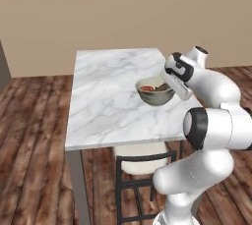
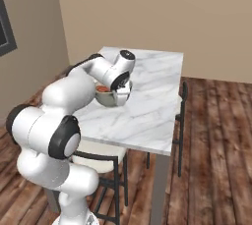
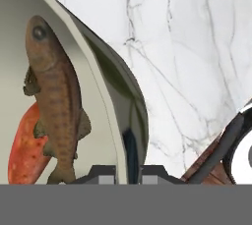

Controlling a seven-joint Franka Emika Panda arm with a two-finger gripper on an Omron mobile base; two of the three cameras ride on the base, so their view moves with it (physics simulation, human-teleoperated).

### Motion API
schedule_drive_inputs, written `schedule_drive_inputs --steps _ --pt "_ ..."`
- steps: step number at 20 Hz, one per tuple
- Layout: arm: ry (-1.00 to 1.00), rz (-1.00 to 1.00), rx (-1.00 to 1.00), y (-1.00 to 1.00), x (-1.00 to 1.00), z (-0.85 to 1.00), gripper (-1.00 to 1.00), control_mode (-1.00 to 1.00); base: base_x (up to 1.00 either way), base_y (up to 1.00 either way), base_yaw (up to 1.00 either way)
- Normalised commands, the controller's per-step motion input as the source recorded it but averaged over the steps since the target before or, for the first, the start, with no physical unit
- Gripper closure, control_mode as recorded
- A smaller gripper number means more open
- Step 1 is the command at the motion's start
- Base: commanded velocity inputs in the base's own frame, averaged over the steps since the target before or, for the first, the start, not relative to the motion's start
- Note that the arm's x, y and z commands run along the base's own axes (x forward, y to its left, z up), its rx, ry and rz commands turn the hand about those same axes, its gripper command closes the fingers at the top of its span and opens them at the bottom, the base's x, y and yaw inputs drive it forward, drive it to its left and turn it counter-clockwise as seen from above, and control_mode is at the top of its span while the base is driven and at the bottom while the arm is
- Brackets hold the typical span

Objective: The microwave is finished heating the fish and sweet potato. Take the bowl containing the food and place it on the dining counter.

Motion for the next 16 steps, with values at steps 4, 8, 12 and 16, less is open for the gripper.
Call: schedule_drive_inputs --steps 4,8,12,16 --pt "0.11 0.00 0.00 0.06 0.91 -0.66 1.00 -1.00 0.00 0.00 0.00" --pt "0.05 0.01 0.00 0.00 0.71 -0.50 1.00 -1.00 0.00 0.00 0.00" --pt "0.00 0.00 0.00 0.00 0.58 -0.33 1.00 -1.00 0.00 0.00 0.00" --pt "0.00 0.00 0.00 0.00 0.47 -0.37 1.00 -1.00 0.00 0.00 0.00"
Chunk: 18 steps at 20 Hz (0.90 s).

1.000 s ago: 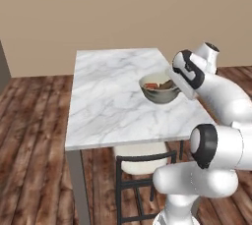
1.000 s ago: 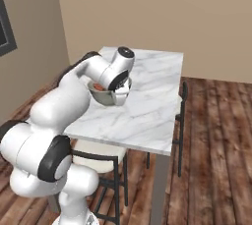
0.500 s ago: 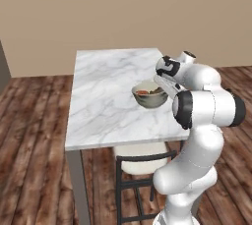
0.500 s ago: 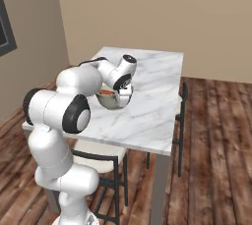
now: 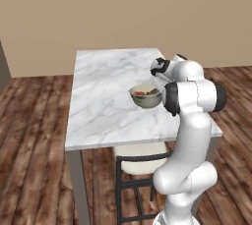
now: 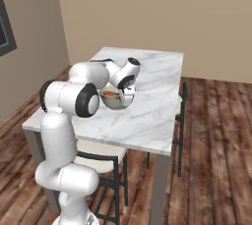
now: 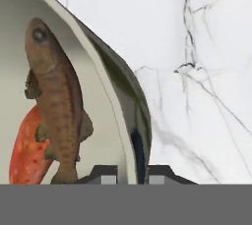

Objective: The microwave is finished heating the fish and sweet potato. Take the bowl containing the food and place it on the dining counter.

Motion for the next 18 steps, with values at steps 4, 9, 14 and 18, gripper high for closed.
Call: schedule_drive_inputs --steps 4,9,14,18 --pt "-0.02 0.00 0.00 0.02 0.40 -0.44 1.00 -1.00 0.00 0.00 0.00" --pt "0.00 0.01 -0.02 0.02 0.21 -0.39 -1.00 -1.00 0.00 0.00 0.00" --pt "0.02 0.00 0.00 0.00 0.01 0.00 -1.00 -1.00 0.00 0.00 0.00" --pt "0.00 0.00 0.00 -0.02 -0.35 0.34 -1.00 -1.00 0.00 0.00 0.00"
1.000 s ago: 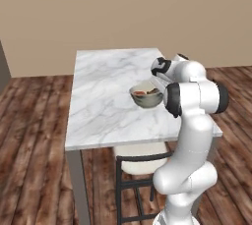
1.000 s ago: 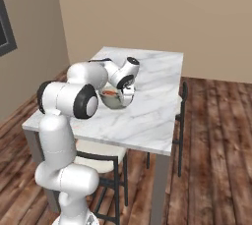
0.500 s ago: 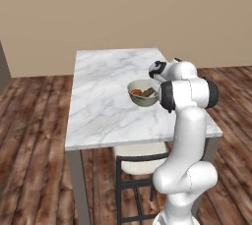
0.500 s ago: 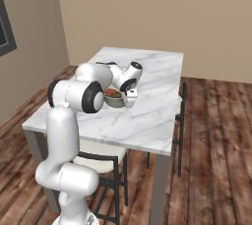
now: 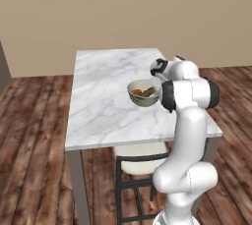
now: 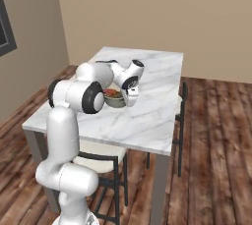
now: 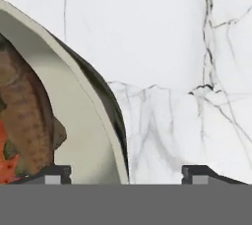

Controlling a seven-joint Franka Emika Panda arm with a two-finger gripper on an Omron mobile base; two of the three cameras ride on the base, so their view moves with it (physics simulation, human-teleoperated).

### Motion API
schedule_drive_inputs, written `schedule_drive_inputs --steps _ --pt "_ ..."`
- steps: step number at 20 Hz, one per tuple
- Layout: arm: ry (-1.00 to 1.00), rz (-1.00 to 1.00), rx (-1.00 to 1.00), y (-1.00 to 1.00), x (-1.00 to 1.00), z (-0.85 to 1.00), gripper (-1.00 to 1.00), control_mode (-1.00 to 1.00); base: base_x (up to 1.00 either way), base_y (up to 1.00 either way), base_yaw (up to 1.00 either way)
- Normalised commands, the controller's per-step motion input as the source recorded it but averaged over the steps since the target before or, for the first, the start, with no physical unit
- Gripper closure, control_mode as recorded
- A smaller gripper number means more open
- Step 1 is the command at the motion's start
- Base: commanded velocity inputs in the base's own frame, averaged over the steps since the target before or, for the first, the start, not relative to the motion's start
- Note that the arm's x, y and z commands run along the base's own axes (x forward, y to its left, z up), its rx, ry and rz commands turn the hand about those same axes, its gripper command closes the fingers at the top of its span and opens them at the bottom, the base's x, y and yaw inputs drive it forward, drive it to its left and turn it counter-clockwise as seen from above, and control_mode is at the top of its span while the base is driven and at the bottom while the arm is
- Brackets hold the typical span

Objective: The microwave is finished heating the fish and sweet potato. Take the bowl containing the food and place it on the dining counter.

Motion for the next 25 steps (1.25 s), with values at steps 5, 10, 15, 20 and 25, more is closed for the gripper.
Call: schedule_drive_inputs --steps 5,10,15,20,25 --pt "-0.08 0.00 0.00 -0.26 -0.94 0.71 -1.00 -1.00 0.00 0.00 0.00" --pt "-0.14 0.00 0.00 -0.33 -1.00 0.80 -1.00 -1.00 0.00 0.00 0.00" --pt "-0.19 0.00 0.00 -0.26 -1.00 0.72 -1.00 -1.00 0.00 0.00 0.00" --pt "-0.28 0.01 -0.02 -0.04 -1.00 0.46 -1.00 -1.00 0.00 0.00 0.00" --pt "-0.28 0.06 -0.17 0.16 -1.00 0.02 -1.00 -1.00 0.00 0.00 0.00"
